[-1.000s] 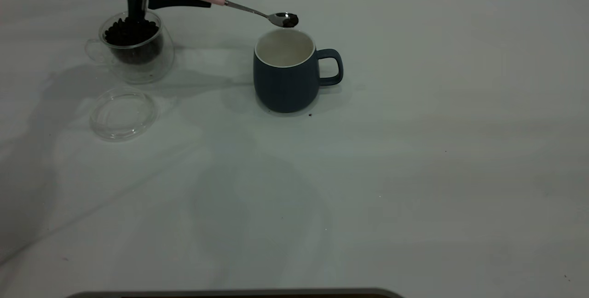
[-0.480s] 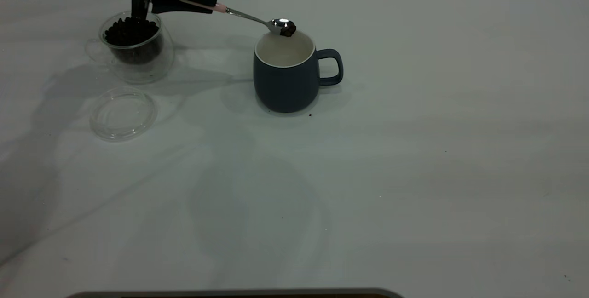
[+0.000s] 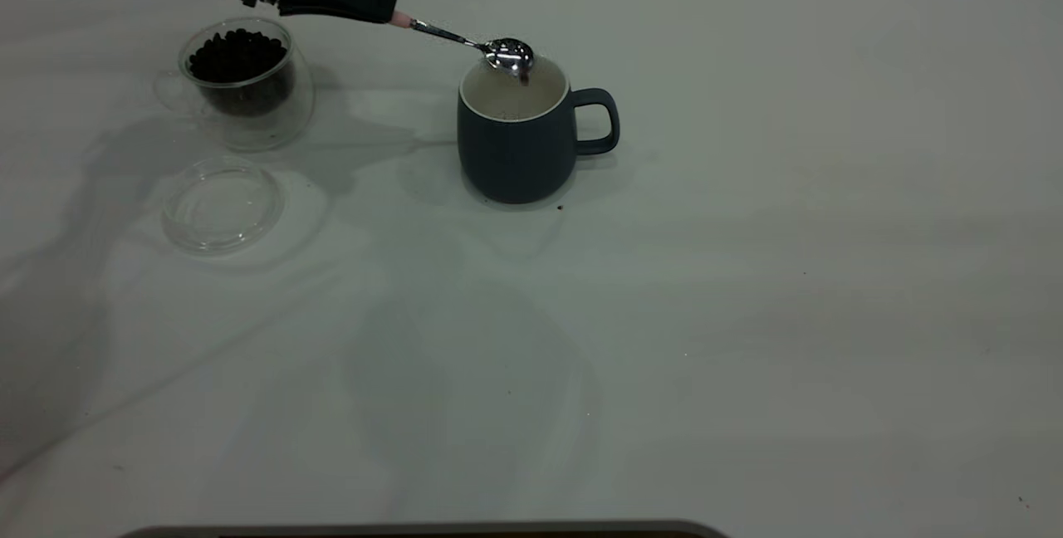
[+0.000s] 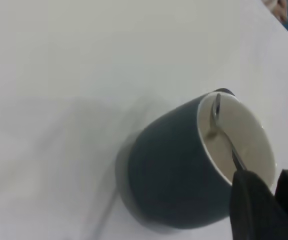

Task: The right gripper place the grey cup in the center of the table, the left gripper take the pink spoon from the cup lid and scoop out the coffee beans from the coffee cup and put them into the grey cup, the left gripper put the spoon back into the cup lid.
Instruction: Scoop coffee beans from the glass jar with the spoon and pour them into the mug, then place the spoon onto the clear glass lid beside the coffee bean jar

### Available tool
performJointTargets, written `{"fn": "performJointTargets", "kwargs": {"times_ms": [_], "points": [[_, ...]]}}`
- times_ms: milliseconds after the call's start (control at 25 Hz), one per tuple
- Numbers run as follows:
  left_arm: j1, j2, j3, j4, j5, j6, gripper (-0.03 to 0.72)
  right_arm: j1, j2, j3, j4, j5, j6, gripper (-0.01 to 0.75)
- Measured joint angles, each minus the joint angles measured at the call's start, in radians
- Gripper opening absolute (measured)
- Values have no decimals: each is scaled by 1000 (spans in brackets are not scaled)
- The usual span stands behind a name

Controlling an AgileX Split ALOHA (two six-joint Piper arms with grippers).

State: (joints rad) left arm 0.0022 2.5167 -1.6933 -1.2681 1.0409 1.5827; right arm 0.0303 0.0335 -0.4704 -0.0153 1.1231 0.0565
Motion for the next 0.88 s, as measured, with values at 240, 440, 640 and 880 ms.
{"fn": "performJointTargets", "kwargs": {"times_ms": [240, 440, 640, 880], "points": [[-6, -5, 0, -7, 20, 34, 113, 0, 0, 0, 0, 0, 0, 452], [19, -68, 0, 0, 98, -89, 113, 0, 0, 0, 0, 0, 0, 452], [104, -162, 0, 76, 124, -316, 113, 0, 0, 0, 0, 0, 0, 452], [220, -206, 0, 245, 128, -599, 113, 0, 0, 0, 0, 0, 0, 452]]}}
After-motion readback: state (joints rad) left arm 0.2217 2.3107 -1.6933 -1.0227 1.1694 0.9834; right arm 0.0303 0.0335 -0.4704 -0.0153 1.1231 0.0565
